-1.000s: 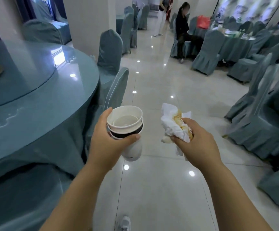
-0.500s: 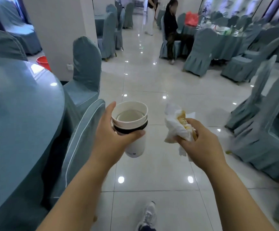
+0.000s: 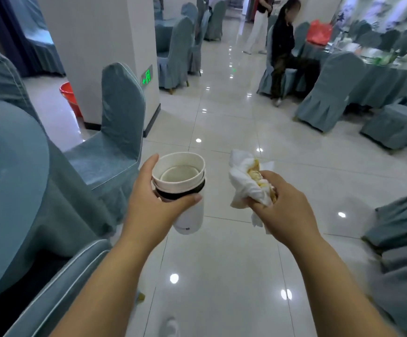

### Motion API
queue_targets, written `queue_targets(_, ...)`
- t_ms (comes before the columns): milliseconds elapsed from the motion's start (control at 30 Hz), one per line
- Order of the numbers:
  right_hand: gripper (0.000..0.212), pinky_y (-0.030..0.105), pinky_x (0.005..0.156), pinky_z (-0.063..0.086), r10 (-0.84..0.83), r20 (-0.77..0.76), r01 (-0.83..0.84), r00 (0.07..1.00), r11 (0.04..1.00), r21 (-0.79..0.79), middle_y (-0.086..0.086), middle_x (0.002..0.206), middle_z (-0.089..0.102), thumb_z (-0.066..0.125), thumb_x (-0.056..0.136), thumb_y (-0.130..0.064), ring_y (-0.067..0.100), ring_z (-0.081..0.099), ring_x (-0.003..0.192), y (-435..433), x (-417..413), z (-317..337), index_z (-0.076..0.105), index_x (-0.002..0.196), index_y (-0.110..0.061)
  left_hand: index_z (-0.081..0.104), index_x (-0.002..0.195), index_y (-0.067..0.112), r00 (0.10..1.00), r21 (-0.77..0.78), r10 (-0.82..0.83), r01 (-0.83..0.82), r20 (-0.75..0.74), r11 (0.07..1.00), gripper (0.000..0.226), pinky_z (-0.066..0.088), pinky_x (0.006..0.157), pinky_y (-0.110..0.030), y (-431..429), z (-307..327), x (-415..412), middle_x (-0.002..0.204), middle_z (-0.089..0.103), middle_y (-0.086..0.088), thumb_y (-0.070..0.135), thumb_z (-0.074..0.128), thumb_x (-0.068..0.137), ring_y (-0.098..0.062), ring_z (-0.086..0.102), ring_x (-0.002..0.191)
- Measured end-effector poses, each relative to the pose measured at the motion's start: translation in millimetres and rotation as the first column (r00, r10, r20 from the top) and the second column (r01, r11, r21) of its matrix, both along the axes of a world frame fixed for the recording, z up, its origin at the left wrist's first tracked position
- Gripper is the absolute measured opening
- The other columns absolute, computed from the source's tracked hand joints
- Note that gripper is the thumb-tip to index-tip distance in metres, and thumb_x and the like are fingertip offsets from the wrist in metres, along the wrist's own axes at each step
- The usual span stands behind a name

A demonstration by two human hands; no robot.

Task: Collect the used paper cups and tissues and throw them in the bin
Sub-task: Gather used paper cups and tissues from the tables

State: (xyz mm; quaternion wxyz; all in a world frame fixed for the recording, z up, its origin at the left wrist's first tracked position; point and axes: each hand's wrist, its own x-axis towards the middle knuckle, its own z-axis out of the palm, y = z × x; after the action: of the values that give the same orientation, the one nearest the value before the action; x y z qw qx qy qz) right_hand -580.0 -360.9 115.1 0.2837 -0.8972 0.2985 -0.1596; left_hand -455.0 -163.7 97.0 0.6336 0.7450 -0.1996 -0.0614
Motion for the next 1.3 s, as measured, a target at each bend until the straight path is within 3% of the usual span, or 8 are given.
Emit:
queue_targets(133,0.051,0.027,0.063,0.049,0.041,-0.021,-0.041,0.999,0.999,-0.013,-0.011,0.102,0.058,0.063,0.084,-0.045,0.012,0.057,0.081,-61.4,86.1,-7.2,0.044,0.131,-0.038,0.031,0.142,0.036,0.999,-0.027,0.041,-0.041,-0.015,0.999,0.097,0.041,0.075,-0.014,-60.4,-7.9,83.6,0.108,0.044,0.034,0.026,0.086,0.062,-0.002,0.05,0.103)
queue_targets(267,0.048,0.024,0.059,0.047,0.05,-0.069,-0.052,0.996,0.998,-0.03,-0.01,0.1,0.058,0.062,0.086,-0.044,0.009,0.056,0.076,-123.0,176.2,-8.6,0.044,0.13,-0.039,0.032,0.143,0.035,0.999,-0.027,0.04,-0.04,-0.03,0.999,0.1,0.047,0.096,-0.034,-122.1,-9.3,175.3,0.127,0.046,0.019,0.03,0.087,0.059,-0.012,0.05,0.117)
queue_targets(333,0.047,0.027,0.063,0.05,0.053,-0.083,-0.057,0.995,0.998,-0.037,-0.01,0.102,0.059,0.062,0.085,-0.045,0.012,0.057,0.081,-153.8,221.8,-2.8,0.044,0.129,-0.04,0.034,0.142,0.035,0.999,-0.029,0.032,-0.033,-0.028,0.999,0.1,0.047,0.099,-0.038,-153.2,-5.6,221.2,0.133,0.046,0.016,0.032,0.087,0.058,-0.013,0.049,0.12)
queue_targets(500,0.046,0.028,0.064,0.047,0.062,-0.08,-0.065,0.995,0.997,-0.041,-0.01,0.103,0.059,0.062,0.084,-0.044,0.013,0.056,0.085,-224.0,318.6,4.7,0.044,0.127,-0.043,0.031,0.143,0.036,0.998,-0.021,0.053,-0.054,-0.021,0.998,0.1,0.042,0.094,-0.027,-224.4,3.2,315.1,0.138,0.042,0.015,0.03,0.086,0.06,-0.011,0.046,0.121)
queue_targets(633,0.048,0.026,0.059,0.047,0.076,-0.097,-0.078,0.992,0.997,-0.021,-0.01,0.103,0.06,0.062,0.084,-0.046,0.012,0.058,0.082,-279.8,392.2,-6.4,0.044,0.128,-0.044,0.03,0.142,0.039,0.998,0.018,0.056,-0.055,-0.037,0.998,0.101,0.044,0.094,-0.029,-274.9,-5.5,383.9,0.137,0.041,0.015,0.035,0.085,0.058,-0.014,0.045,0.123)
queue_targets(900,0.053,0.029,0.068,0.046,0.205,-0.096,-0.205,0.974,0.979,0.011,-0.008,0.108,0.061,0.065,0.083,-0.044,0.015,0.057,0.09,-409.3,566.9,-22.7,0.044,0.132,-0.041,0.032,0.14,0.041,0.971,0.047,0.239,-0.237,-0.029,0.97,0.098,0.045,0.095,-0.033,-385.4,-14.5,533.9,0.125,0.042,0.022,0.031,0.087,0.059,-0.014,0.049,0.116)
queue_targets(1133,0.048,0.024,0.061,0.049,0.39,-0.09,-0.389,0.917,0.921,0.027,-0.01,0.104,0.062,0.062,0.083,-0.05,0.012,0.063,0.074,-474.2,736.2,-1.7,0.047,0.128,-0.041,0.038,0.138,0.036,0.91,0.034,0.411,-0.41,-0.044,0.911,0.097,0.045,0.09,-0.026,-441.0,-2.5,659.6,0.123,0.049,0.024,0.025,0.089,0.057,-0.012,0.052,0.115)
queue_targets(1300,0.044,0.029,0.061,0.053,0.537,-0.128,-0.535,0.834,0.843,0.048,-0.013,0.097,0.061,0.062,0.081,-0.053,0.008,0.061,0.077,-471.2,845.7,-12.8,0.047,0.121,-0.046,0.038,0.141,0.032,0.818,0.062,0.575,-0.573,-0.028,0.817,0.099,0.05,0.093,-0.045,-436.7,-7.3,736.0,0.129,0.048,0.018,0.026,0.09,0.057,-0.014,0.052,0.116)
